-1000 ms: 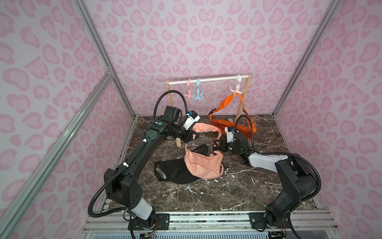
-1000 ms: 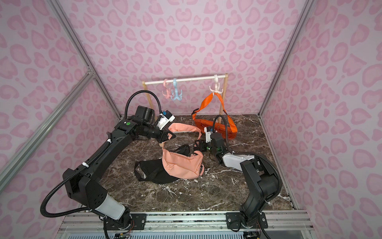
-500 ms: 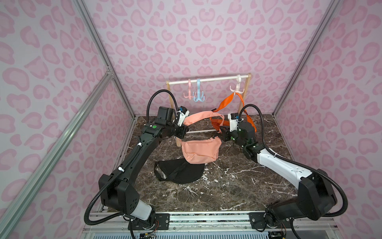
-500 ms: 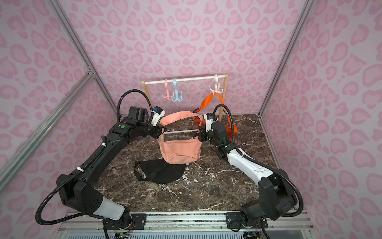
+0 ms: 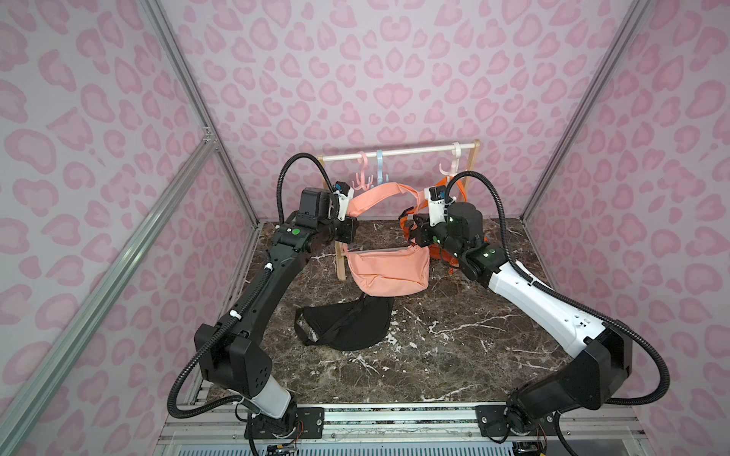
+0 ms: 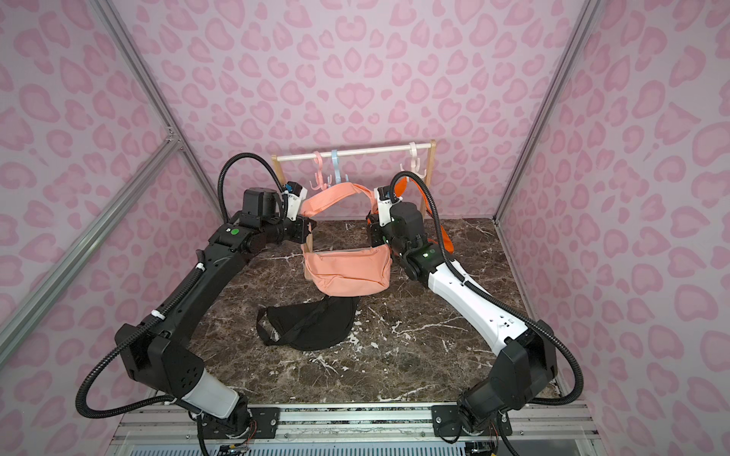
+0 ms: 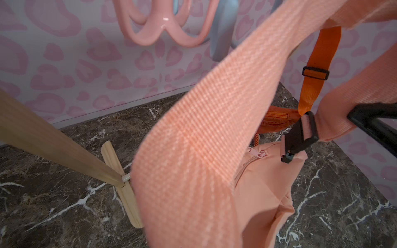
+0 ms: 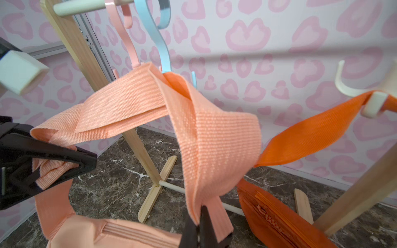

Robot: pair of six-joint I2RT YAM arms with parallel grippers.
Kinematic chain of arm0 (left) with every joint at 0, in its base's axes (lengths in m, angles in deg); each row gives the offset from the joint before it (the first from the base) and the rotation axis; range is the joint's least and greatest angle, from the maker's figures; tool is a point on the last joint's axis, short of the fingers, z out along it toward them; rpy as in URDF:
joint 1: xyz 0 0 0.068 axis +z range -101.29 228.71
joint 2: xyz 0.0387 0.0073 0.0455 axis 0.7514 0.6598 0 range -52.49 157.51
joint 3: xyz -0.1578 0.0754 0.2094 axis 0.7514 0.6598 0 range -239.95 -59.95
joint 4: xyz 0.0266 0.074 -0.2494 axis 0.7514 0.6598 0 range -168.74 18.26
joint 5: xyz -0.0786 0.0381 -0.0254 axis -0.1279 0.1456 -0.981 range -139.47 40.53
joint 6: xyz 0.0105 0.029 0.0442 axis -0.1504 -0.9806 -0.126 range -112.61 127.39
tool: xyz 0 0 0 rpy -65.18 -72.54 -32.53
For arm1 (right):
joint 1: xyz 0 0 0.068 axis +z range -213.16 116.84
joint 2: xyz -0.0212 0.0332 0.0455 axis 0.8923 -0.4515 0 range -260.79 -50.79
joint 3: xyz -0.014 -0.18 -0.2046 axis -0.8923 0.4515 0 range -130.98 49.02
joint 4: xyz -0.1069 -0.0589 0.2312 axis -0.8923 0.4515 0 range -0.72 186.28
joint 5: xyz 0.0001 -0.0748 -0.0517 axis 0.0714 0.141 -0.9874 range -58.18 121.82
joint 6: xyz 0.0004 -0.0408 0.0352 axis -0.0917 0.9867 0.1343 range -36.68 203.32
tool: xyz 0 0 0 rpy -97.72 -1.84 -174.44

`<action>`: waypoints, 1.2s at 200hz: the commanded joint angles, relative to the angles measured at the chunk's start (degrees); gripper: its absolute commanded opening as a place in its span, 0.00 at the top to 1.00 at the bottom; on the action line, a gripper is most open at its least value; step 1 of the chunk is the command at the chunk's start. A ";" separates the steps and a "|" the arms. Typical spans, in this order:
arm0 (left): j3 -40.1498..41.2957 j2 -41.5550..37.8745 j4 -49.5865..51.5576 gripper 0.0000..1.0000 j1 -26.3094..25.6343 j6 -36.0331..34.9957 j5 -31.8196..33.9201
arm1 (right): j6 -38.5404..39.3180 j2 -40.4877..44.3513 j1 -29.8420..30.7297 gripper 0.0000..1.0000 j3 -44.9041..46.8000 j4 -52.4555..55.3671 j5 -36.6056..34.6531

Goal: Hang the bag on a hook
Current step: Hang the bag on the hook.

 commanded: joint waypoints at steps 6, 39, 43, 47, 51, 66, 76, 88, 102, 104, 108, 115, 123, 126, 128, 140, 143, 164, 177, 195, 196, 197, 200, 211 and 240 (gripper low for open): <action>-1.98 0.44 -3.03 0.96 0.02 0.91 -1.25 | 2.79 -1.91 0.00 1.00 -4.62 1.34 -1.99; -3.36 1.62 -3.91 0.96 -0.02 2.02 -0.20 | 3.48 -5.86 -1.87 1.00 -10.24 2.80 -0.88; -3.61 1.73 -3.99 0.96 -0.02 2.14 -0.06 | 3.57 -6.34 -2.15 1.00 -10.81 2.98 -0.74; -3.77 1.86 -4.09 0.96 -0.02 2.18 0.05 | 3.64 -6.87 -2.36 1.00 -11.33 3.04 -0.61; -3.99 2.04 -4.18 0.97 -0.02 2.27 0.13 | 3.67 -7.48 -2.56 1.00 -11.69 3.05 -0.37; -5.03 3.18 -4.23 0.97 -0.05 2.62 0.95 | 3.62 -9.53 -3.59 1.00 -13.18 3.13 0.72; -5.85 4.09 -4.10 0.97 -0.03 2.98 1.93 | 3.73 -10.81 -4.16 1.00 -13.75 2.79 1.04; -6.47 5.04 -3.98 0.97 -0.04 3.36 3.09 | 3.98 -12.19 -4.77 1.00 -13.98 2.04 1.70; -6.69 5.87 -4.24 0.97 -0.03 3.92 4.09 | 3.87 -13.47 -5.38 1.00 -13.99 0.76 2.68; -6.74 5.88 -4.31 0.97 -0.07 3.93 4.23 | 3.82 -13.64 -5.46 1.00 -13.99 0.63 2.89; -6.74 6.05 -4.39 0.97 -0.03 3.98 4.50 | 3.69 -14.12 -5.68 1.00 -13.99 0.29 3.27; -6.73 6.22 -4.57 0.97 -0.02 4.29 5.08 | 3.48 -14.71 -5.90 1.00 -13.99 -0.20 3.75; -6.58 6.43 -4.79 0.97 -0.07 4.51 5.36 | 3.25 -15.44 -6.09 1.00 -14.06 -0.61 3.87; -6.63 6.41 -4.87 0.97 -0.03 4.56 5.42 | 3.18 -15.72 -6.17 1.00 -14.14 -0.60 3.93; -6.64 6.56 -4.88 0.97 -0.03 4.59 5.49 | 3.16 -15.85 -6.19 1.00 -14.16 -0.67 3.99; -6.59 6.86 -4.81 0.97 -0.11 4.55 5.67 | 2.85 -16.74 -6.40 1.00 -14.16 -0.69 4.43; -6.63 6.86 -4.67 0.97 -0.11 4.49 5.61 | 2.81 -16.91 -6.37 1.00 -14.09 -0.68 4.52; -6.10 7.00 -4.10 0.97 -0.11 4.12 5.80 | 2.33 -17.18 -6.37 1.00 -12.32 -1.30 5.05; -5.03 6.92 -4.25 0.97 -0.21 4.17 6.12 | 1.86 -16.94 -6.50 1.00 -10.83 -1.90 5.25; -3.50 6.59 -4.68 0.97 -0.26 4.51 6.34 | 1.28 -16.87 -6.53 1.00 -9.15 -1.97 5.98; -3.36 6.63 -4.65 0.97 -0.23 4.56 6.37 | 1.20 -16.87 -6.54 1.00 -9.11 -2.00 6.07; -3.28 6.61 -4.72 0.97 -0.26 4.58 6.38 | 1.17 -16.88 -6.54 1.00 -9.04 -2.02 6.11; -2.96 6.58 -4.83 0.97 -0.25 4.65 6.41 | 1.03 -16.89 -6.62 1.00 -8.79 -2.01 6.27; -2.07 6.84 -5.00 0.94 -0.21 4.92 6.41 | 0.65 -16.89 -6.72 0.96 -7.96 -1.93 6.55; 2.58 4.87 -7.83 0.50 -0.21 5.37 6.45 | -0.26 -14.59 -6.78 0.48 -5.61 -0.94 7.02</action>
